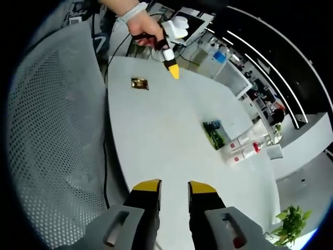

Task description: Arrange the skincare products in the storage area until every visible bottle or jar stands upright without overlapping.

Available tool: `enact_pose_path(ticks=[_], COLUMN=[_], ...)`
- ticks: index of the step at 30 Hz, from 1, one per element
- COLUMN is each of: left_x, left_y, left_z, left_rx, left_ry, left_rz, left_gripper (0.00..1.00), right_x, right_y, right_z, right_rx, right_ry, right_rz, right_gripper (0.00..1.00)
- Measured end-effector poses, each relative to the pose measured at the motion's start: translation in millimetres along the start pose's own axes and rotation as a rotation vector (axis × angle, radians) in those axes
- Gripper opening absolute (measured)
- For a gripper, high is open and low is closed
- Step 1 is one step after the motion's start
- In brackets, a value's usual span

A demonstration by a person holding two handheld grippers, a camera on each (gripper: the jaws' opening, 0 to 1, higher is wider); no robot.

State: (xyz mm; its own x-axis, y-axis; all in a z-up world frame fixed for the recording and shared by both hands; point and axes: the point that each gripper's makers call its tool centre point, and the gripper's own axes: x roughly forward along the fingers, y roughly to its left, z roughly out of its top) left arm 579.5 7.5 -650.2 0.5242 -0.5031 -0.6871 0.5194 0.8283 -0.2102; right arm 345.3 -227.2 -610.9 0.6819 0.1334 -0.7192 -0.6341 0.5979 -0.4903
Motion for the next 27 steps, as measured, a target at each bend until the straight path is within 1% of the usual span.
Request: enact_pose_path(ticks=[2, 4, 9, 12, 14, 17, 19, 22, 27], left_x=[-3.2, -6.2, -13.4, -17.0, -17.8, -18.4, -18.3, -18.3, -18.9], left_y=[2.6, 4.3, 11.8, 14.5, 15.0, 15.0, 13.7, 11.6, 9.2], left_z=[-8.4, -17.9, -37.5, -45.9, -54.4, -67.0, -74.3, -79.9, -87.8], left_rx=[-0.015, -0.049, -0.062, -0.045, -0.033, 0.012, 0.012, 0.007, 0.027], left_ry=[0.008, 0.021, 0.052, 0.066, 0.090, 0.125, 0.147, 0.162, 0.193], left_rz=[0.011, 0.011, 0.045, 0.069, 0.083, 0.109, 0.114, 0.114, 0.115], left_gripper=[0.63, 0.64, 0.64, 0.63, 0.64, 0.65, 0.66, 0.67, 0.64], right_x=[0.2, 0.6, 1.6, 1.5, 1.3, 1.1, 0.8, 0.7, 0.5], right_y=[0.9, 2.2, 5.5, 6.1, 6.0, 6.5, 6.3, 6.4, 6.6], right_z=[0.7, 0.2, 1.8, 2.3, 2.7, 3.2, 4.1, 3.9, 4.2], right_rx=[-0.001, -0.007, -0.019, -0.022, -0.024, -0.028, -0.029, -0.029, -0.030], right_ry=[-0.002, 0.002, -0.004, -0.005, -0.006, -0.008, -0.013, -0.011, -0.012], right_rz=[0.005, 0.010, 0.024, 0.026, 0.026, 0.029, 0.027, 0.028, 0.029], right_gripper=[0.14, 0.14, 0.13, 0.13, 0.13, 0.13, 0.13, 0.12, 0.12])
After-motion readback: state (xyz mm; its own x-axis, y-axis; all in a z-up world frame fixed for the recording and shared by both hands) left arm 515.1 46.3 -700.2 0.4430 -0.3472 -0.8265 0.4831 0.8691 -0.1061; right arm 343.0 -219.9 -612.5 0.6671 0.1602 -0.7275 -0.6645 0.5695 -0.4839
